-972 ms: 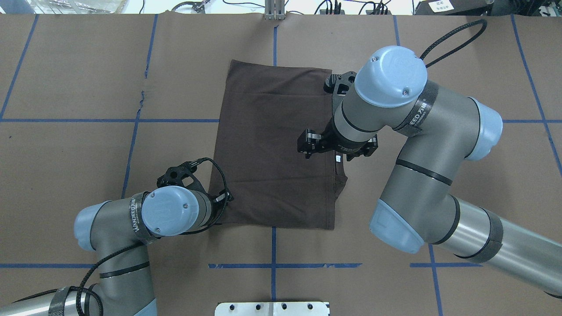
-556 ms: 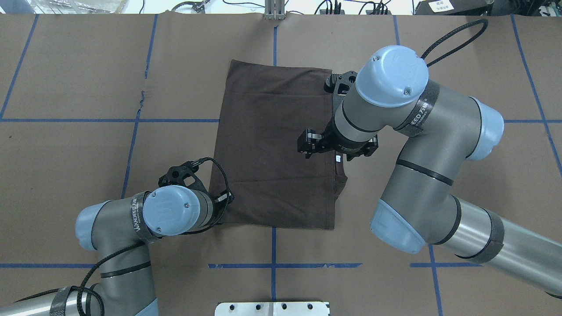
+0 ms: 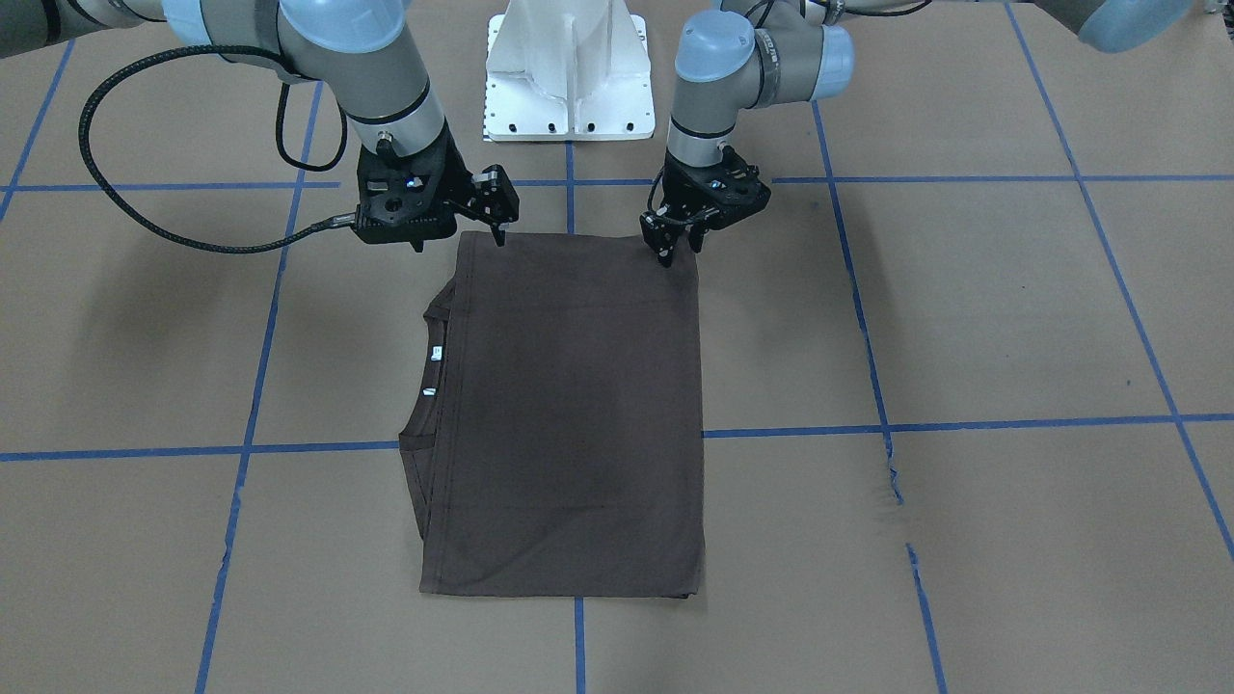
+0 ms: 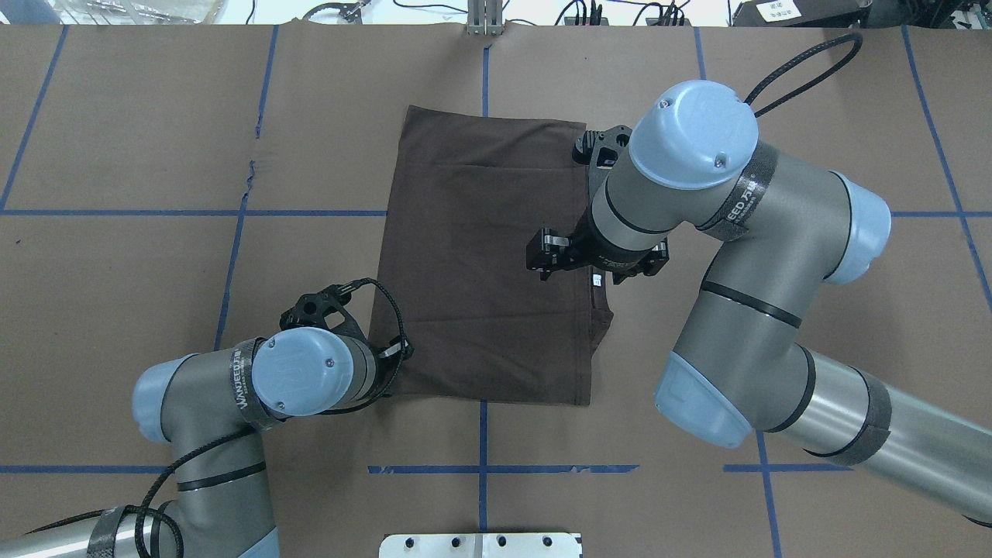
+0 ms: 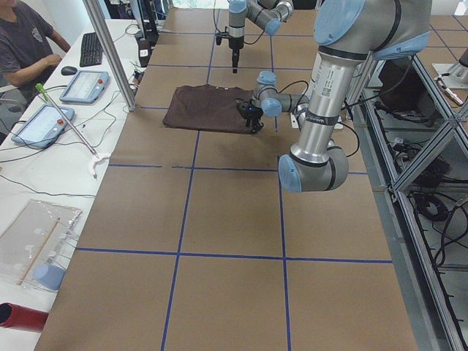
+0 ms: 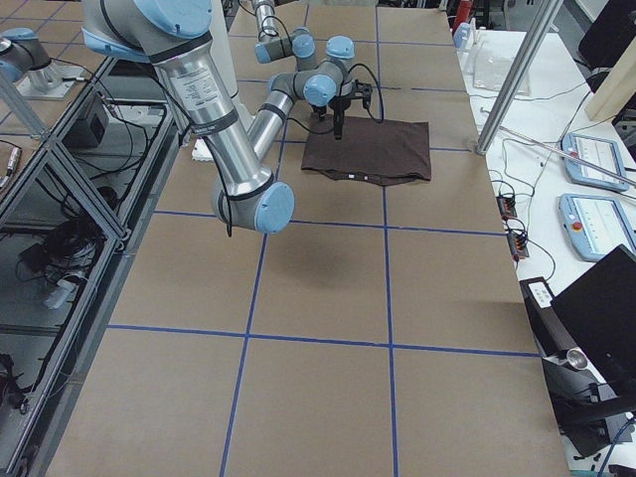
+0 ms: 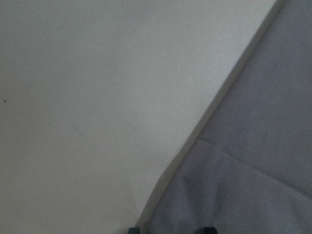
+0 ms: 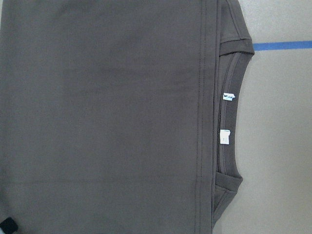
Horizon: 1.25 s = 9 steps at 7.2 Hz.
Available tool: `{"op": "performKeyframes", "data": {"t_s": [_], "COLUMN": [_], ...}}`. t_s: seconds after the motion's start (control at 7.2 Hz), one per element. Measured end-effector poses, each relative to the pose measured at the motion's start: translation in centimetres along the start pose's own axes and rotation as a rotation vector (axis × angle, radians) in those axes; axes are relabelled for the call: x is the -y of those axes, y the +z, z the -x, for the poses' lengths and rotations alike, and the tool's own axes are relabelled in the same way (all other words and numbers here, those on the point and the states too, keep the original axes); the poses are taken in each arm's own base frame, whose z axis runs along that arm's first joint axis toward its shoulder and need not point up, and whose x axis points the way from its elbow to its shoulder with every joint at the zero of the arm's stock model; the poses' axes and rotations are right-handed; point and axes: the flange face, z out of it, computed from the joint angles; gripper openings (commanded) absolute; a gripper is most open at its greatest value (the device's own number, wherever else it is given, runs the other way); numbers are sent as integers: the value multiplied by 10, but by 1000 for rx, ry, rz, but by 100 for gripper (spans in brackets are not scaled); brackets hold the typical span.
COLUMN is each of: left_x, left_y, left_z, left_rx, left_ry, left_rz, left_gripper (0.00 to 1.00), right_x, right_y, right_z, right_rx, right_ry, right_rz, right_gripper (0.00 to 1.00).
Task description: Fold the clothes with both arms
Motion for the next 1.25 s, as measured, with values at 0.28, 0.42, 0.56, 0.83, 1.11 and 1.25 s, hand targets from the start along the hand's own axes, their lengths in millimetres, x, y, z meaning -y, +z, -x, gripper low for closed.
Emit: {"op": "performKeyframes", "data": {"t_s": [0.28, 0.42, 0.56, 0.83, 1.11, 1.25], "left_x": [0, 0, -1, -1, -2, -3], "left_y": [1, 2, 3, 2, 2, 2], "left_z": [2, 3, 3, 2, 2, 2], "left_rx": [6, 7, 9, 8, 7, 8], "left_ry": [1, 2, 2, 2, 3, 4], "left_rz": [-1, -1, -1, -1, 0, 1], "left_gripper": [77, 76, 75, 75, 75, 75], "right_x": [0, 0, 0, 0, 0, 0], "right_y": [0, 0, 0, 0, 0, 0], "right_z": [0, 0, 0, 0, 0, 0], "right_rx": [0, 0, 0, 0, 0, 0], "right_ry": [0, 0, 0, -1, -2, -2], "right_rz": [0, 1, 1, 1, 0, 0], "right_gripper": [100, 100, 100, 100, 100, 100]}}
